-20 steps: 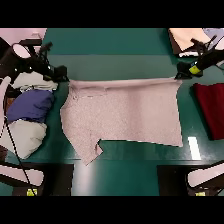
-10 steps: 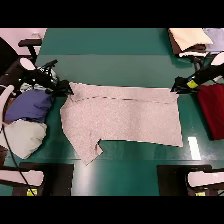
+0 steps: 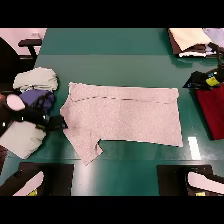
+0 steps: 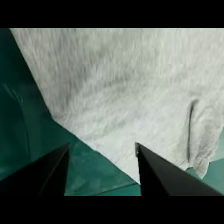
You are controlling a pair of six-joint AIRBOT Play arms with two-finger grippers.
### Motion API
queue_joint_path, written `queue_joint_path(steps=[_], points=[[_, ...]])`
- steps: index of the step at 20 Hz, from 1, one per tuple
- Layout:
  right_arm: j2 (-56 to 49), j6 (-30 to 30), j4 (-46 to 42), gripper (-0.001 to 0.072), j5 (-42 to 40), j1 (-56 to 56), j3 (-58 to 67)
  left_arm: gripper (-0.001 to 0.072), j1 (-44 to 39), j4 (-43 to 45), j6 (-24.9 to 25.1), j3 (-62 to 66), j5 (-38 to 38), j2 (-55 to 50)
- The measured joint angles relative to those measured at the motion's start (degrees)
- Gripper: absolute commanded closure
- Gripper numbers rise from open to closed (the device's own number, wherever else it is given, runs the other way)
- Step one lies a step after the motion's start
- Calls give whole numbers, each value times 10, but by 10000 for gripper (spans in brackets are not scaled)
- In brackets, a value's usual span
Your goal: Fold the shirts.
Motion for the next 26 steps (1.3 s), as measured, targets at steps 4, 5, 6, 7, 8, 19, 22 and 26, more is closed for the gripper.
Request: queue_joint_path(steps=[4,5,6,7,8,19,22,26], points=[[12,-1,4,325,2,0,0,221,0,-30,-5,-87,26,34],[13,-1,5,325,3,0,0,221,0,-35,-5,-99,33,37],[14,-2,6,326,3,0,0,221,0,-42,-5,-108,42,40],[15,-2,6,326,3,0,0,222,0,-50,-5,-115,51,42],[15,-2,6,326,4,0,0,222,0,-61,-4,-122,64,43],[22,-2,7,326,25,-18,-16,689,0,-137,31,-145,121,46],[50,-2,-7,322,35,-64,-98,689,0,-142,45,-122,106,46],[100,-2,-31,322,35,-164,-288,688,0,-144,58,-97,98,46]])
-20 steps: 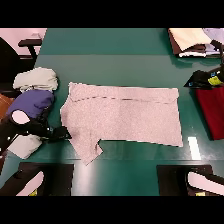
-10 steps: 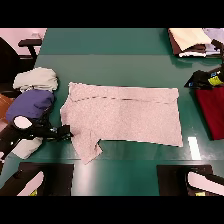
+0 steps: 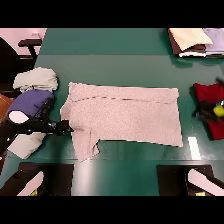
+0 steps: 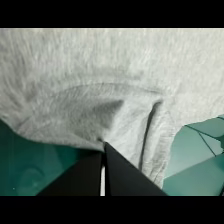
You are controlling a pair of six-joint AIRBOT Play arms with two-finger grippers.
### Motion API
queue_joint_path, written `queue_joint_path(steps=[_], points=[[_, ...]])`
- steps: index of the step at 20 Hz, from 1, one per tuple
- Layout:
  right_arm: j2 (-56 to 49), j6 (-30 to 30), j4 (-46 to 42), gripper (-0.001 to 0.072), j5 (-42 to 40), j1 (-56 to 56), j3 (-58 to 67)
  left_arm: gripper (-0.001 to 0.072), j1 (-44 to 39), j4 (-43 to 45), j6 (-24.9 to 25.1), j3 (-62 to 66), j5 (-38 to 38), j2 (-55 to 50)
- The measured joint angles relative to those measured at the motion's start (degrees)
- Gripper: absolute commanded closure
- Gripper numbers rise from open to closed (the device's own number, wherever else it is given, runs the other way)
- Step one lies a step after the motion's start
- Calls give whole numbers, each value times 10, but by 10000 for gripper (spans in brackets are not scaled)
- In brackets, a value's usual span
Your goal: Fold the shirts.
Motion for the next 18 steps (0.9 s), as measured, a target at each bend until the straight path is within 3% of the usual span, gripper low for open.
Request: queue_joint_path(steps=[4,8,10,11,15,18], points=[[24,-13,19,322,-28,-66,-170,688,0,-1,4,8,-1,0],[31,-22,66,347,-67,-60,-247,688,0,-1,5,10,2,0],[32,-24,77,633,-81,-38,-262,690,0,-1,5,10,2,0],[32,-26,78,702,-91,-25,-266,691,0,0,6,12,-1,1],[40,-26,52,703,-89,22,-252,692,0,56,-10,23,-64,38],[84,-26,7,703,-38,57,-226,691,0,112,-41,25,-139,106]])
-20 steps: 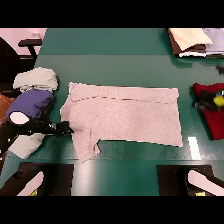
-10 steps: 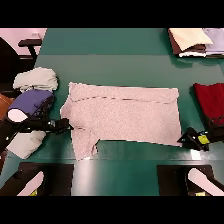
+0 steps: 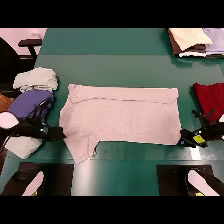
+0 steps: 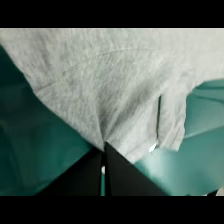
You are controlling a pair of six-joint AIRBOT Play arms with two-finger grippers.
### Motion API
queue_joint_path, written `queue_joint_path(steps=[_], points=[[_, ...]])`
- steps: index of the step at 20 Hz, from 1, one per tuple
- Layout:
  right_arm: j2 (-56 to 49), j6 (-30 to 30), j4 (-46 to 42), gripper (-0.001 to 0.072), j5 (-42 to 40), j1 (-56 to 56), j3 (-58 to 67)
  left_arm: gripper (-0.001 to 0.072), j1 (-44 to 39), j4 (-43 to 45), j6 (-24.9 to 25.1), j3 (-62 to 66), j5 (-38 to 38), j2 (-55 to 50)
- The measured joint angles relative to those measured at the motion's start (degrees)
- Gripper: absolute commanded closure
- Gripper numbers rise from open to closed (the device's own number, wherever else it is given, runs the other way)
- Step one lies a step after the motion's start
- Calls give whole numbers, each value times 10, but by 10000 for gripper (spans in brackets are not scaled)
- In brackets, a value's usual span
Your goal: Fold the shirts.
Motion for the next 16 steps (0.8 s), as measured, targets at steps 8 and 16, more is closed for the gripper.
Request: queue_joint_path(steps=[8,16], points=[[130,26,-44,705,99,44,65,691,0,-14,-52,27,-91,96],[-83,32,-45,704,10,124,273,688,0,-19,22,179,73,-150]])
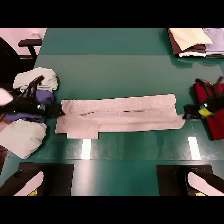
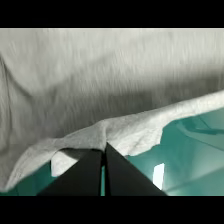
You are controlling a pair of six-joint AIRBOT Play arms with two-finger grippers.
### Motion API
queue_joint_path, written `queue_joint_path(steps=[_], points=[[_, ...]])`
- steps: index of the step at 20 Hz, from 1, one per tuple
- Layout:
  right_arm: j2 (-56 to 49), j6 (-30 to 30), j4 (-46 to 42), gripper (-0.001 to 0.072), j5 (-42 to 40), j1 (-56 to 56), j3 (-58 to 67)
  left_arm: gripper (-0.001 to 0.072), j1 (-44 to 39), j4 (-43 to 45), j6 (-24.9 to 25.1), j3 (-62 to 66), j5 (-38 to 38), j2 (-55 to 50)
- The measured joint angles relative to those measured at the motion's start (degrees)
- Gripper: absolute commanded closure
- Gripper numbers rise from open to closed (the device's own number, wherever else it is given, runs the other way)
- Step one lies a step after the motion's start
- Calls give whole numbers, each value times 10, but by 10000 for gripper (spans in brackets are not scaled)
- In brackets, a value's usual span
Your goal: Fold the shirts.
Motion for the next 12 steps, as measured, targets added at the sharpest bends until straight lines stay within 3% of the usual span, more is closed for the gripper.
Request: queue_joint_path(steps=[5,6,7,8,9,10,11,12], points=[[-143,1,11,702,-26,24,134,682,0,0,34,109,52,-165],[-164,1,21,690,-27,24,155,460,0,0,37,121,60,-183],[-184,2,34,571,-31,24,174,149,0,-1,39,130,71,-198],[-200,2,52,441,-37,22,189,86,0,-1,41,137,78,-209],[-213,-2,72,379,-44,18,202,87,0,-1,41,143,85,-216],[-222,-6,92,364,-52,12,210,89,0,-2,43,150,90,-221],[-229,-13,113,364,-58,5,217,218,0,-2,43,157,90,-224],[-233,-23,130,364,-59,-4,223,507,0,-4,43,167,86,-227]])
